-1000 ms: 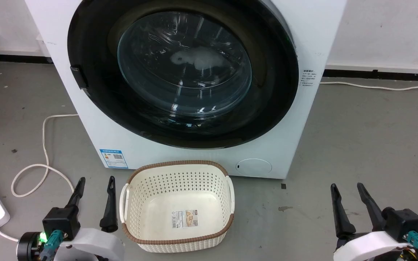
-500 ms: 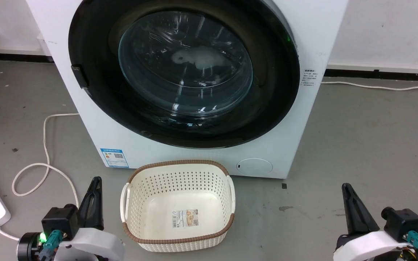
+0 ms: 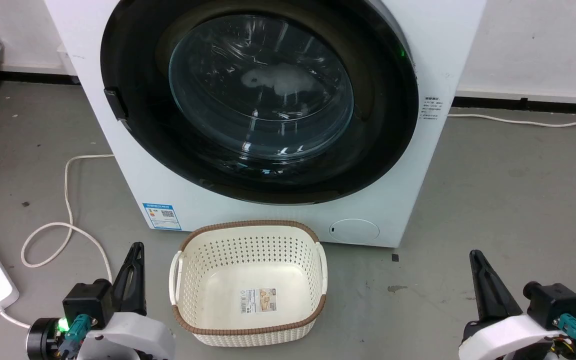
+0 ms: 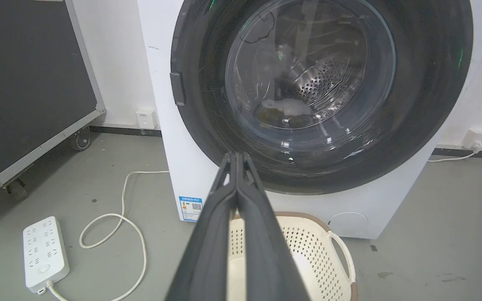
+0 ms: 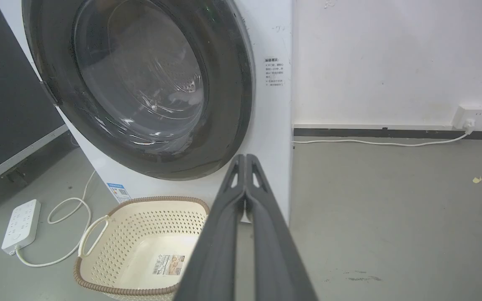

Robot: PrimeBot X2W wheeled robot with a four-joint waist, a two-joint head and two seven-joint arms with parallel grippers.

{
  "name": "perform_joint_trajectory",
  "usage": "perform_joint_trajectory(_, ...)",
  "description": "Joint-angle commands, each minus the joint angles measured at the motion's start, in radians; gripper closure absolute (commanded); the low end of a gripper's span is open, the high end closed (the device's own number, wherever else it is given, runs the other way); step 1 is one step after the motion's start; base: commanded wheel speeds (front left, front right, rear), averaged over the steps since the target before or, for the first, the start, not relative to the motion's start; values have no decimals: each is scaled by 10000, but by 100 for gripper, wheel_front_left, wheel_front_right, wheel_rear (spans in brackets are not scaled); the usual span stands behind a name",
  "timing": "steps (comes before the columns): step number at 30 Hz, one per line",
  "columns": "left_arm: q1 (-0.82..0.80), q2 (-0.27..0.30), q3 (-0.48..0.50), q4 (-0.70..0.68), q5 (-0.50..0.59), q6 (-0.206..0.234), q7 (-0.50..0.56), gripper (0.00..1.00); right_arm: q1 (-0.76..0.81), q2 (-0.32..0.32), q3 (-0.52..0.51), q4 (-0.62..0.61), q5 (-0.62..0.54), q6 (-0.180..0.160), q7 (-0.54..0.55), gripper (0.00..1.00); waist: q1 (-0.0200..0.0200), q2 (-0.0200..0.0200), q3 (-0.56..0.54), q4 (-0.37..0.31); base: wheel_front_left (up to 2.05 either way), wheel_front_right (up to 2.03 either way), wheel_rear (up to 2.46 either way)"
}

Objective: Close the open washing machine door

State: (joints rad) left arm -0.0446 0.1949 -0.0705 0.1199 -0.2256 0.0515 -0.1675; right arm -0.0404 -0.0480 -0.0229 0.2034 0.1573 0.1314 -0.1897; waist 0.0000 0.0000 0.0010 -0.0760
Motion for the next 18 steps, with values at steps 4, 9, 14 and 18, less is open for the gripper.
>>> perform_joint_trajectory(4, 83, -111, 63, -91, 166, -26, 97, 100, 75, -4, 27, -156, -130, -1, 90, 100, 0, 0, 0, 28, 0, 0, 0)
perform_joint_trajectory(9, 100, -177, 95, -145, 268, -50, 175, 100, 91, -5, 37, -248, -201, -2, 179, 100, 0, 0, -1, 64, 0, 0, 0)
perform_joint_trajectory(14, 118, -242, 126, -199, 370, -74, 252, 100, 107, -6, 47, -340, -271, -2, 267, 100, 0, 0, -1, 100, 0, 0, 0)
perform_joint_trajectory(18, 132, -294, 151, -243, 452, -93, 314, 100, 120, -6, 55, -413, -328, -2, 338, 100, 0, 0, -2, 128, 0, 0, 0)
